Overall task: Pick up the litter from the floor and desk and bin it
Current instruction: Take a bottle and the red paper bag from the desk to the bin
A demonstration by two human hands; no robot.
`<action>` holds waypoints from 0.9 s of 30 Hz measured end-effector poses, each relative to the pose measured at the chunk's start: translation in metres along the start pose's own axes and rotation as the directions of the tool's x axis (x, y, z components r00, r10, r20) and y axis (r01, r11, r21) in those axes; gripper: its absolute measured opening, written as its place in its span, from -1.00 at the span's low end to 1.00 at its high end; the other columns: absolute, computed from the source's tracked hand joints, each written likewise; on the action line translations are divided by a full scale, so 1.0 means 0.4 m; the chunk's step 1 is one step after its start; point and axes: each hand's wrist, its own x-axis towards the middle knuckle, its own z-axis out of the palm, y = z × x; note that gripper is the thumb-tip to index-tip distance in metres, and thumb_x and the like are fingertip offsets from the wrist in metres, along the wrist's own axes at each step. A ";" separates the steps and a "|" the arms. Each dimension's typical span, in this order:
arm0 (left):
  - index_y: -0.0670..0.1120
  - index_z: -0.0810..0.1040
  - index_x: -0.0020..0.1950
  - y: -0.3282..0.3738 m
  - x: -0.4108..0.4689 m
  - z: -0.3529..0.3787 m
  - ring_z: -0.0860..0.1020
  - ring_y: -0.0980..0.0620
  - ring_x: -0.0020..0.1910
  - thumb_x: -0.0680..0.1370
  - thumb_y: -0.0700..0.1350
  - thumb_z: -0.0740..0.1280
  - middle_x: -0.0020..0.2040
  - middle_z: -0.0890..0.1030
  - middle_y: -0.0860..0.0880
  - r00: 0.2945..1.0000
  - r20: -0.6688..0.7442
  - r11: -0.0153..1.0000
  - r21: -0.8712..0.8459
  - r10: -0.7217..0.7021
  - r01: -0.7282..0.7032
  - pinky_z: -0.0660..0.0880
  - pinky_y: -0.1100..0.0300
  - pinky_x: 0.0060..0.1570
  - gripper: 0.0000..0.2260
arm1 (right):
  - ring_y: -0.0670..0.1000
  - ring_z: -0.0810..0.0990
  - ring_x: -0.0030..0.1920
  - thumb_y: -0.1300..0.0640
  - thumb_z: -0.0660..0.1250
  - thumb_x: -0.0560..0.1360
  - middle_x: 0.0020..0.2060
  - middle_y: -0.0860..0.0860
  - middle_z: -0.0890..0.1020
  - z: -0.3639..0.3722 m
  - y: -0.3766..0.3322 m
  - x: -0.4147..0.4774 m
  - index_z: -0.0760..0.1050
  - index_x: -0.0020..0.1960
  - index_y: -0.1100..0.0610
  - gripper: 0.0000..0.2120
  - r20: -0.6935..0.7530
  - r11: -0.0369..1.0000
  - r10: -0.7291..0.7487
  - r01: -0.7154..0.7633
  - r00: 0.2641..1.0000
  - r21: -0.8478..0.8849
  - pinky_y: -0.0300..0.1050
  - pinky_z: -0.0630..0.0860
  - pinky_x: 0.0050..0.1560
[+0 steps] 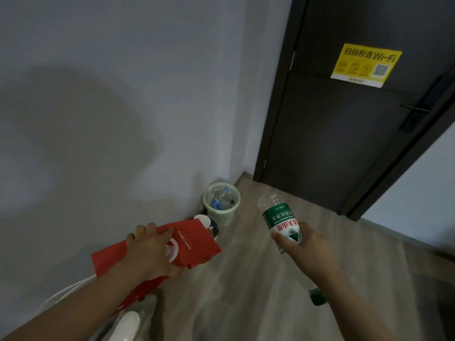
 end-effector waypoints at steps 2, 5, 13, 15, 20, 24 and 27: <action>0.13 0.07 0.54 0.010 0.058 -0.003 0.21 -0.14 0.36 0.19 0.50 0.28 0.39 0.23 -0.06 1.000 0.015 1.000 -0.008 -0.011 0.011 0.22 -0.07 0.34 0.01 | -0.13 0.59 -0.31 -0.22 0.39 0.42 -0.28 -0.07 0.61 0.005 0.001 0.061 0.44 -0.05 -0.02 -0.68 0.033 1.000 0.011 -0.011 0.999 0.010 -0.30 0.40 -0.40; 0.12 0.07 0.55 0.021 0.152 -0.016 0.21 -0.15 0.37 0.21 0.50 0.28 0.39 0.23 -0.08 0.999 0.036 1.000 -0.006 -0.012 0.012 0.21 -0.08 0.35 0.00 | -0.14 0.59 -0.30 -0.18 0.39 0.44 -0.24 -0.06 0.61 0.021 0.003 0.155 0.43 -0.01 0.01 -0.69 0.071 1.000 0.024 -0.025 0.997 0.018 -0.40 0.38 -0.45; 0.13 0.09 0.54 0.008 0.458 -0.013 0.21 -0.14 0.36 0.20 0.54 0.26 0.40 0.22 -0.07 0.991 0.129 0.999 -0.025 -0.018 0.022 0.21 -0.07 0.34 0.01 | -0.14 0.60 -0.29 -0.20 0.38 0.44 -0.22 -0.06 0.60 0.105 -0.029 0.459 0.42 0.03 0.01 -0.65 0.117 0.998 0.066 -0.063 0.991 -0.031 -0.37 0.41 -0.40; 0.13 0.05 0.54 -0.003 0.536 -0.011 0.19 -0.14 0.36 0.18 0.55 0.25 0.41 0.21 -0.07 0.983 0.183 0.998 -0.050 -0.029 0.038 0.20 -0.06 0.35 0.03 | -0.14 0.60 -0.30 -0.22 0.37 0.43 -0.23 -0.06 0.60 0.130 -0.048 0.537 0.42 0.04 0.02 -0.64 0.127 0.995 0.085 -0.079 0.988 -0.052 -0.37 0.41 -0.41; 0.12 0.05 0.54 -0.046 0.711 -0.004 0.20 -0.14 0.35 0.14 0.57 0.22 0.40 0.21 -0.07 0.970 0.241 0.996 -0.076 -0.031 0.050 0.21 -0.06 0.33 0.07 | -0.14 0.60 -0.28 -0.19 0.38 0.45 -0.21 -0.07 0.59 0.216 -0.089 0.714 0.41 0.05 0.01 -0.66 0.169 0.988 0.141 -0.128 0.975 -0.084 -0.36 0.40 -0.39; 0.11 0.07 0.54 -0.067 0.828 0.025 0.20 -0.16 0.35 0.15 0.56 0.22 0.41 0.20 -0.09 0.959 0.280 0.996 -0.061 -0.048 0.067 0.20 -0.08 0.34 0.06 | -0.12 0.60 -0.25 -0.12 0.39 0.46 -0.19 -0.07 0.58 0.304 -0.091 0.834 0.39 0.08 0.02 -0.67 0.228 0.982 0.173 -0.151 0.958 -0.110 -0.31 0.45 -0.34; 0.11 0.08 0.54 -0.072 0.896 0.064 0.19 -0.16 0.36 0.15 0.55 0.23 0.40 0.21 -0.08 0.954 0.290 0.991 -0.093 -0.070 0.101 0.20 -0.09 0.34 0.05 | -0.10 0.61 -0.25 -0.11 0.40 0.44 -0.19 -0.06 0.58 0.367 -0.075 0.910 0.38 0.06 0.01 -0.68 0.271 0.978 0.187 -0.153 0.944 -0.143 -0.25 0.52 -0.30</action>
